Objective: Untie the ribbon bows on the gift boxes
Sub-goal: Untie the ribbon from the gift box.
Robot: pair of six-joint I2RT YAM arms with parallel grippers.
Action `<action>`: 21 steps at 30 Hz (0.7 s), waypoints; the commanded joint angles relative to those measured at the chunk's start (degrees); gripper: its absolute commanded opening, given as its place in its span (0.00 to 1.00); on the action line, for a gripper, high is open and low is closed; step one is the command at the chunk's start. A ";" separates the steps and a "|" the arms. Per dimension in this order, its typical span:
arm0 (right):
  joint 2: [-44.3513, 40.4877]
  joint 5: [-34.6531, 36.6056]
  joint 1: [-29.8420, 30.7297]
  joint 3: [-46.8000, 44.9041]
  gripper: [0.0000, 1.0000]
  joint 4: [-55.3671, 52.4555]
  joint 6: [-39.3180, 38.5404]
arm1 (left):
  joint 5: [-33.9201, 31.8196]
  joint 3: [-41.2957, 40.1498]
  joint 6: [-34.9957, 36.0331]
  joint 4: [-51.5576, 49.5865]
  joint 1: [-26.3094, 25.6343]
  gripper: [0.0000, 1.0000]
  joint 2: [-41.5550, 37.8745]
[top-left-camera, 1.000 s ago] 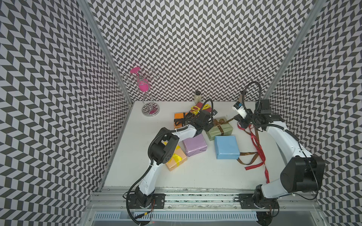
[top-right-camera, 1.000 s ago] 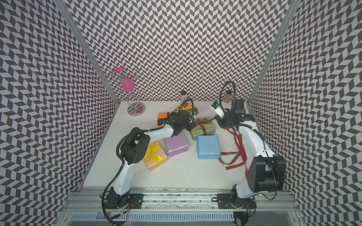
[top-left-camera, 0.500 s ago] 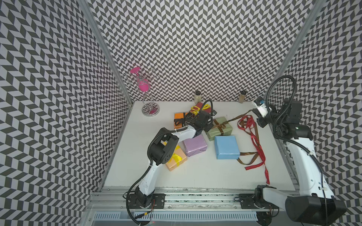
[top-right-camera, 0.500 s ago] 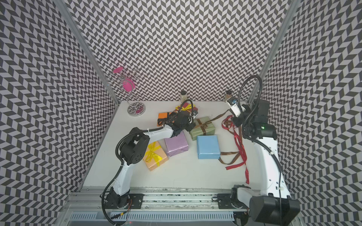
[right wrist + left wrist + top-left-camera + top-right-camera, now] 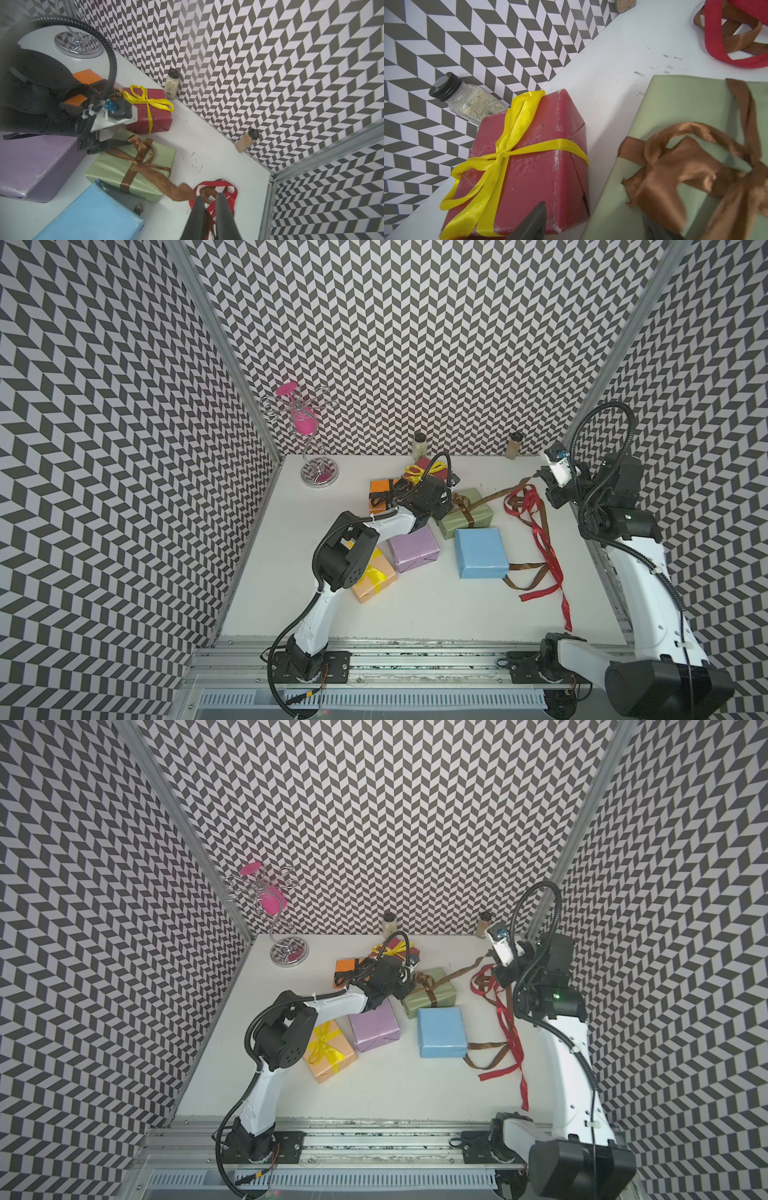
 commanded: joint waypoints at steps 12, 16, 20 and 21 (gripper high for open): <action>11.34 -1.01 11.37 0.71 0.58 -8.19 -6.18 | 0.64 -1.11 1.00 -7.45 -0.05 0.73 -1.13; 12.72 6.55 19.31 -4.94 0.55 -0.74 -6.61 | 1.37 -0.88 1.14 -7.86 -0.05 0.73 -1.59; 19.21 7.43 19.41 -1.12 0.38 0.36 -4.88 | 2.44 -1.69 1.86 -7.91 -0.04 0.73 -2.48; 21.22 8.01 19.33 0.36 0.35 -0.20 -4.99 | 2.55 -2.04 2.13 -7.72 0.02 0.73 -2.77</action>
